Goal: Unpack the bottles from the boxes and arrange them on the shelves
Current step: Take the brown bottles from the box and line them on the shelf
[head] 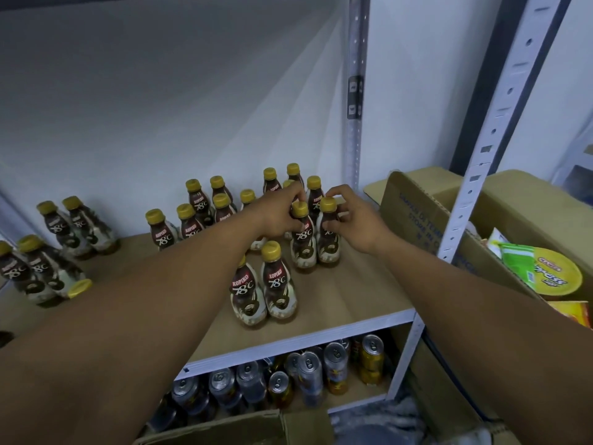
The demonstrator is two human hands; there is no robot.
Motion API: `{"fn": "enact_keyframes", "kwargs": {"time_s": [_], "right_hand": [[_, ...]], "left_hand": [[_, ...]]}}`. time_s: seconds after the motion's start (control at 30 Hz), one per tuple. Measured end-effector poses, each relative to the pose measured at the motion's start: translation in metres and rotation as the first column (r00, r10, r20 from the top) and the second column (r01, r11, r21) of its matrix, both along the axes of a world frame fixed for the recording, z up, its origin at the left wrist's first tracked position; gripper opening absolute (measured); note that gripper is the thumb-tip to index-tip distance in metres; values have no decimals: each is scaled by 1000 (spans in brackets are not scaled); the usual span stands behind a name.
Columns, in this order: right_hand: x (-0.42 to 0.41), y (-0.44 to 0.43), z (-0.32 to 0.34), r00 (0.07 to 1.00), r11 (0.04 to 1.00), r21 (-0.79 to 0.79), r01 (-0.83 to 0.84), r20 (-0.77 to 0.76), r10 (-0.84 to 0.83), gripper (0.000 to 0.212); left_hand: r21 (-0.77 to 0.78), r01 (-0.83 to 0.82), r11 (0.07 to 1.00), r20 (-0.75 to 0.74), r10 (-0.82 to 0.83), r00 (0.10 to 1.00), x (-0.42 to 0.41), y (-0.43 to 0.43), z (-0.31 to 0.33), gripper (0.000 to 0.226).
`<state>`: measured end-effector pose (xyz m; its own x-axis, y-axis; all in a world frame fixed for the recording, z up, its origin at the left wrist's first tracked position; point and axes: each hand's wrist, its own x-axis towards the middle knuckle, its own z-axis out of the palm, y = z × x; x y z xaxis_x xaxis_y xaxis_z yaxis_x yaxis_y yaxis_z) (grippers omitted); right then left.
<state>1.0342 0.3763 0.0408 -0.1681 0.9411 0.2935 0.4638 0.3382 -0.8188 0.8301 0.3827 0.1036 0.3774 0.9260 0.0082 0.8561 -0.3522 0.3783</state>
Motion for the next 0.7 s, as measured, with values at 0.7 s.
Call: {"fn": "enact_keyframes", "kwargs": {"time_s": [0.7], "right_hand": [[41,-67,-2,990,990,-16,137,30,-136,49]], "left_hand": [[-29,49,998,-112,-52,992,55,-43,6,45]]}}
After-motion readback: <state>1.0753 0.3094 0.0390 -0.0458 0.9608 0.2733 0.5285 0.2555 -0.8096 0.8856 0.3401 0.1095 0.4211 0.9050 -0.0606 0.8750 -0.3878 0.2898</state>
